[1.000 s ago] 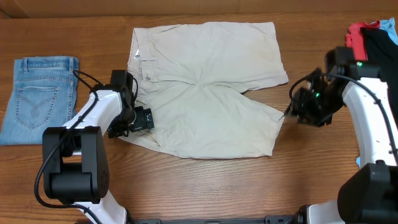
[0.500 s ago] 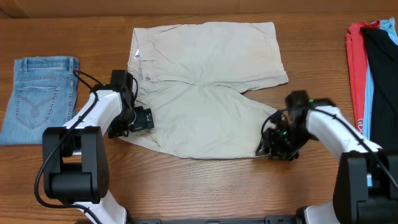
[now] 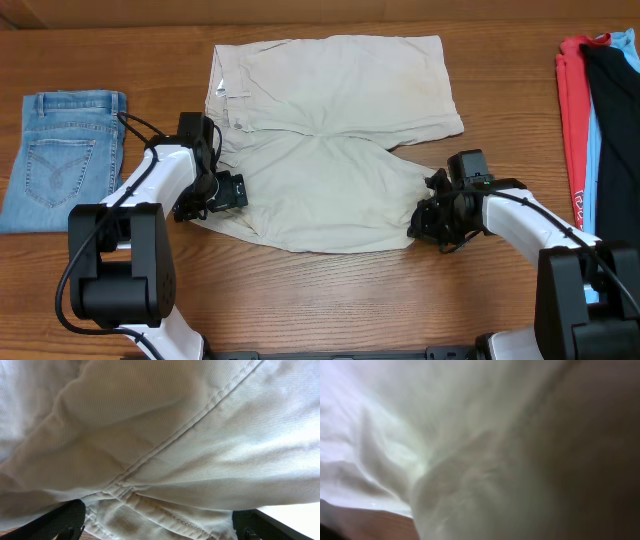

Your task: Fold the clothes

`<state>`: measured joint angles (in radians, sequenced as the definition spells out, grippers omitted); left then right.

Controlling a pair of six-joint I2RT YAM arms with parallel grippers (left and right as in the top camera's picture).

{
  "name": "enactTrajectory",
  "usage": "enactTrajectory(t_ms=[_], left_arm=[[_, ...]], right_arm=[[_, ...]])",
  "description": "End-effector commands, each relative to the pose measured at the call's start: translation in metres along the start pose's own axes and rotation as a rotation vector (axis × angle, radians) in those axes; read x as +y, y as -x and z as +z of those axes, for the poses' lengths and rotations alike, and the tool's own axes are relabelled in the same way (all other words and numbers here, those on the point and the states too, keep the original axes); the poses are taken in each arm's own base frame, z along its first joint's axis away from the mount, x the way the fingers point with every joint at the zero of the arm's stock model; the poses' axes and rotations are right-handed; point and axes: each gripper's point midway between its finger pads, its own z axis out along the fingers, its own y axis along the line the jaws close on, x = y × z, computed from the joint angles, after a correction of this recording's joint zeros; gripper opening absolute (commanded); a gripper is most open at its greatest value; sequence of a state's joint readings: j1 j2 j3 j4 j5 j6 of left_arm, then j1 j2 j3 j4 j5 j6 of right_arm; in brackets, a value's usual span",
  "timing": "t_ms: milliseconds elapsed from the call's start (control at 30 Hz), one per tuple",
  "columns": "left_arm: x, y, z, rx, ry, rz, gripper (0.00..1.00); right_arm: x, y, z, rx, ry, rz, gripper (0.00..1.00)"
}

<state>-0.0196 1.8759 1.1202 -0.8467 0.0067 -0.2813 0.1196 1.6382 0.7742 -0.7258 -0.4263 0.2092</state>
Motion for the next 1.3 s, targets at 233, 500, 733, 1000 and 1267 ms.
enactTrajectory(t_ms=[233, 500, 733, 1000, 1267], left_arm=[[0.017, -0.033, 0.041, 0.140, 0.101, 0.028, 0.97], [0.017, -0.035, 0.041, 0.148, 0.103, 0.028, 0.97], [0.017, -0.036, 0.041, 0.149, 0.103, 0.028, 0.97], [0.017, -0.035, 0.041, 0.148, 0.103, 0.028, 0.97], [0.013, -0.035, 0.041, 0.148, 0.076, 0.026, 0.97]], right_arm=[[0.053, 0.002, -0.112, 0.017, -0.026, -0.075, 0.06], [0.048, 0.034, -0.147, -0.101, -0.171, -0.048, 0.48], [0.022, -0.001, -0.112, 0.069, -0.215, 0.019, 0.47], [-0.009, -0.029, -0.063, 0.145, -0.227, 0.074, 0.52], [-0.013, -0.027, -0.024, 0.093, -0.130, 0.050, 0.52]])
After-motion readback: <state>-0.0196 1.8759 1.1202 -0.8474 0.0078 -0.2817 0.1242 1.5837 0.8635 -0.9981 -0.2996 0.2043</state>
